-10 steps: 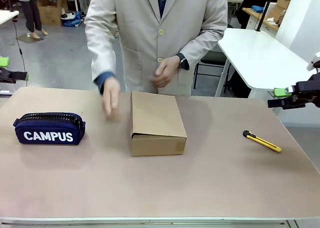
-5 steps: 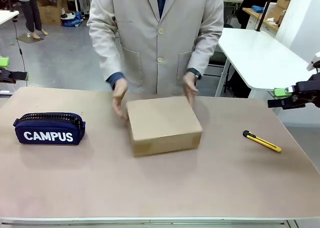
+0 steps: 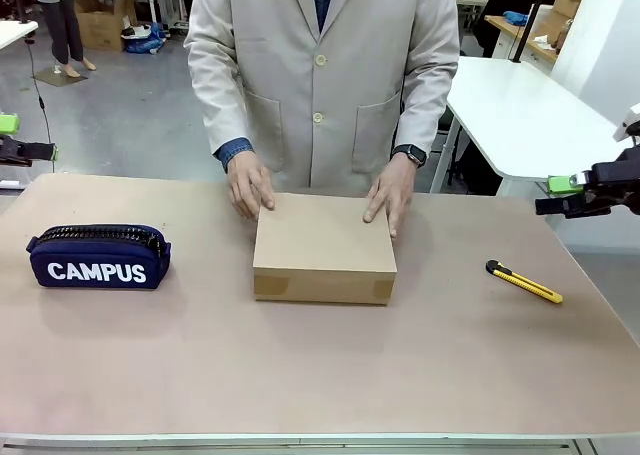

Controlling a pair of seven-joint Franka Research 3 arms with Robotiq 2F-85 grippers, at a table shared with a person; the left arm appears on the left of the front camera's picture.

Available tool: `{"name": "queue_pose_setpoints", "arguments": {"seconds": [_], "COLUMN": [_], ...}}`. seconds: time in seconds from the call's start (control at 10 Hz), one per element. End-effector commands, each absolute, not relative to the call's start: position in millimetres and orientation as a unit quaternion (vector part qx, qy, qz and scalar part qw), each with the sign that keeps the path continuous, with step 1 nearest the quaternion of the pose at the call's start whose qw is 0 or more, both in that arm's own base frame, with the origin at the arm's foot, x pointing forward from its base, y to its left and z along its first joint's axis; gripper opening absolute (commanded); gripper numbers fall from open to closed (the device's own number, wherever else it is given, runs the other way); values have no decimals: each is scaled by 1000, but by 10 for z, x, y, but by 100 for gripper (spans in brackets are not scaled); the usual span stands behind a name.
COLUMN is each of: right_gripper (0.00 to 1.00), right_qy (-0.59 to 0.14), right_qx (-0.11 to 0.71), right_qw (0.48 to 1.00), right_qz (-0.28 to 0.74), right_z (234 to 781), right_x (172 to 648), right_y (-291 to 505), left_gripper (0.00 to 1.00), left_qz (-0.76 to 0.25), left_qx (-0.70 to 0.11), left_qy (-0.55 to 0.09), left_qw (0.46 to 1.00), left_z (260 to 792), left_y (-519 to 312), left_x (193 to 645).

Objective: Pack the item into the box.
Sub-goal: Close the Mailer Box.

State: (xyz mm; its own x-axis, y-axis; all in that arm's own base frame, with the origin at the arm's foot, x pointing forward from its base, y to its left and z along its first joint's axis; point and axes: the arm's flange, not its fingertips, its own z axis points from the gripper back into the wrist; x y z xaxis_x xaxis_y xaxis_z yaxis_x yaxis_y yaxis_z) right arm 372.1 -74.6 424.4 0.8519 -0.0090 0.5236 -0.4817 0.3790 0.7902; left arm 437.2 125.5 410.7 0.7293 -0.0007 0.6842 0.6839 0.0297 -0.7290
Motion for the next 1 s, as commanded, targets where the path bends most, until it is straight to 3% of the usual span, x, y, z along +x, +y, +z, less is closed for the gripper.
{"name": "queue_pose_setpoints", "arguments": {"seconds": [0.0,0.9], "right_gripper": [100,100], "right_qy": [-221,-221], "right_qx": [539,539], "right_qw": [801,801], "right_qz": [141,141], "right_z": [4282,4282], "right_x": [3678,3678], "right_y": [-751,-751], "left_gripper": [100,100], "left_qz": [-256,-256], "left_qx": [-645,-645], "left_qy": [-260,-260], "left_qw": [671,671], "left_z": [4140,4140], "left_y": [1242,1242], "left_x": [4361,4361]}}
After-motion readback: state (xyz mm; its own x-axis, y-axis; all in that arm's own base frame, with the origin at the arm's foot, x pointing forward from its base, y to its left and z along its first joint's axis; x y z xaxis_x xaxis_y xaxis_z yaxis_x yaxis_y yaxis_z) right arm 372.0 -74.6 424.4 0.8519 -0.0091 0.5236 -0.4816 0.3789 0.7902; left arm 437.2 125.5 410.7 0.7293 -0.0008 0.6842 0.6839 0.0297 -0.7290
